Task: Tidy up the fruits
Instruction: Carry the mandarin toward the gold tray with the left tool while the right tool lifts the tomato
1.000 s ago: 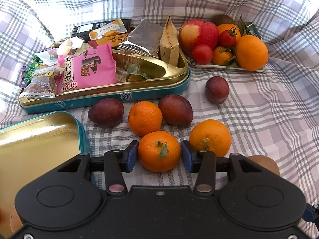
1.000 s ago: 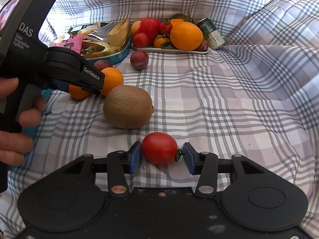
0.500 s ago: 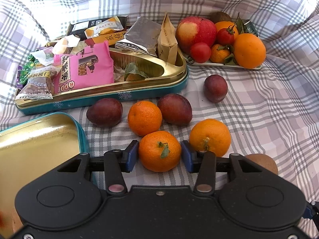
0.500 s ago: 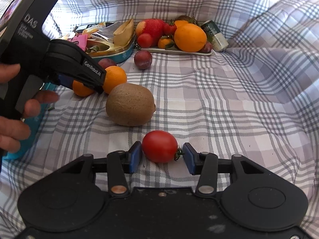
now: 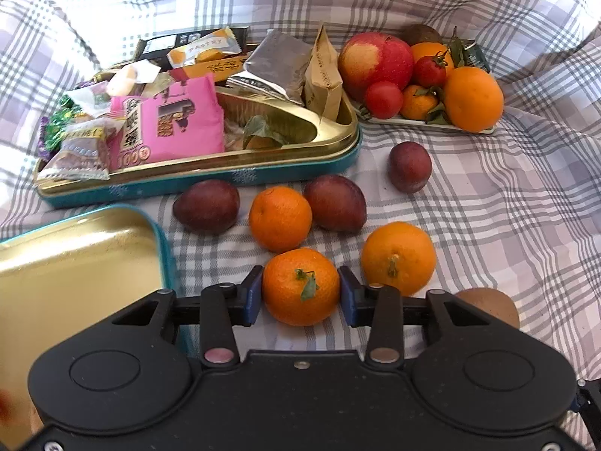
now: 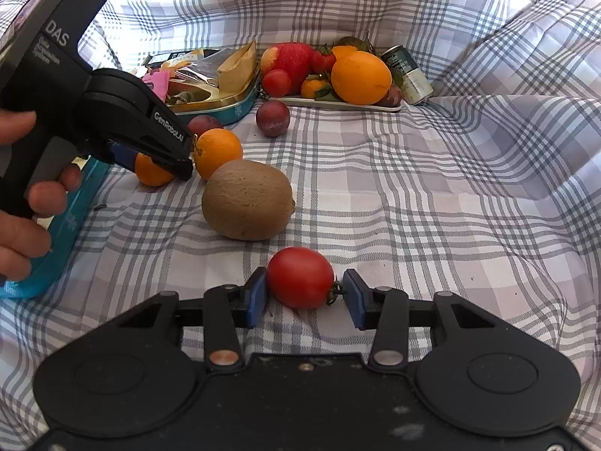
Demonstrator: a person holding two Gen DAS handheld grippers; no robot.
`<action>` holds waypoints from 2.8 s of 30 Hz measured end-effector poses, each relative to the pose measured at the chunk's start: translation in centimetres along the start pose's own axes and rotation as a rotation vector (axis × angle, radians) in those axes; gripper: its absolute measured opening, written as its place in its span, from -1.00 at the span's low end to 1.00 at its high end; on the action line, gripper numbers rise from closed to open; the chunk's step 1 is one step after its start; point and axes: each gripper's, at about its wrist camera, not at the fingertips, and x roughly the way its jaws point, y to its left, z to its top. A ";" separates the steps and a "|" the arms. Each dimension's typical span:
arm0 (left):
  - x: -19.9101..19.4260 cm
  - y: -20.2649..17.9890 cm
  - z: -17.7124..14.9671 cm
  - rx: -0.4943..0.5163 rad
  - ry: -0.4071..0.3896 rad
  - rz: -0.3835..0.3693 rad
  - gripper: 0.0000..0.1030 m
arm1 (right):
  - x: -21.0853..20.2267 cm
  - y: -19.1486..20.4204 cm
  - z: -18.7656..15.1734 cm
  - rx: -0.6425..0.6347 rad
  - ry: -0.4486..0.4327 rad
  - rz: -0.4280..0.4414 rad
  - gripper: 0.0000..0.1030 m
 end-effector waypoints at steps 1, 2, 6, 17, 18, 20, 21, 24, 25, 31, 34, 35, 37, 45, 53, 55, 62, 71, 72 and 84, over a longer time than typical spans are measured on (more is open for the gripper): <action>-0.3 0.0 -0.1 -0.004 0.001 0.011 -0.05 | 0.0 0.0 0.0 0.001 -0.002 0.001 -0.12; -0.6 0.1 -0.3 -0.010 -0.002 0.019 -0.05 | -0.1 -0.1 -0.1 0.002 -0.004 0.003 -0.13; -2.3 0.7 -0.9 -0.046 -0.011 0.041 -0.05 | -0.2 -0.1 -0.1 -0.004 -0.007 0.004 -0.13; -10.1 4.3 -3.4 -0.143 -0.098 0.130 -0.05 | -0.3 -0.2 -0.3 -0.006 -0.014 0.015 -0.14; -10.8 4.9 -3.8 -0.158 -0.105 0.147 -0.05 | -0.3 -0.3 -0.3 -0.006 -0.015 0.020 -0.14; -12.1 6.2 -4.8 -0.191 -0.118 0.179 -0.05 | -0.3 -0.3 -0.3 -0.005 -0.015 0.024 -0.13; -12.5 6.9 -5.4 -0.207 -0.120 0.198 -0.05 | -0.3 -0.2 -0.3 -0.008 -0.015 0.022 -0.13; -13.4 8.8 -6.7 -0.237 -0.122 0.258 -0.05 | -0.3 -0.1 -0.2 -0.012 -0.014 0.018 -0.14; -13.6 9.5 -7.1 -0.246 -0.121 0.274 -0.05 | -0.4 -0.2 -0.3 -0.009 -0.014 0.020 -0.14; -14.1 12.9 -9.0 -0.290 -0.093 0.335 -0.05 | -0.4 0.2 -0.2 -0.020 -0.010 0.003 -0.14; -13.9 13.7 -9.6 -0.290 -0.074 0.380 -0.05 | -0.3 0.3 -0.1 -0.029 -0.004 -0.005 -0.15; -14.0 14.0 -9.9 -0.285 -0.072 0.389 -0.05 | -0.3 0.4 0.0 -0.029 -0.001 -0.007 -0.15; -13.9 14.2 -10.0 -0.272 -0.072 0.406 -0.05 | -0.3 0.5 0.2 -0.038 0.008 -0.013 -0.15; -13.4 15.0 -9.4 -0.251 -0.062 0.375 -0.05 | -1.0 0.6 1.2 0.004 0.003 -0.046 -0.16; -12.8 15.3 -8.9 -0.243 -0.051 0.329 -0.05 | -3.9 1.9 4.2 0.092 -0.010 0.014 -0.15; -12.7 15.5 -8.9 -0.250 -0.048 0.321 -0.05 | -5.0 3.5 5.1 0.057 -0.032 0.050 -0.15; -12.7 16.6 -9.0 -0.273 -0.041 0.319 -0.05 | -7.7 10.5 7.8 -0.066 -0.065 0.261 -0.15; -13.3 19.8 -8.7 -0.318 -0.048 0.328 -0.05 | -6.1 18.1 9.8 -0.154 0.045 0.467 -0.15; -13.2 20.1 -8.5 -0.318 -0.052 0.335 -0.05 | -5.6 18.8 10.0 -0.159 0.049 0.464 -0.15; -10.9 21.9 -5.2 -0.321 -0.063 0.393 -0.05 | -1.1 21.3 11.7 -0.159 0.072 0.390 -0.15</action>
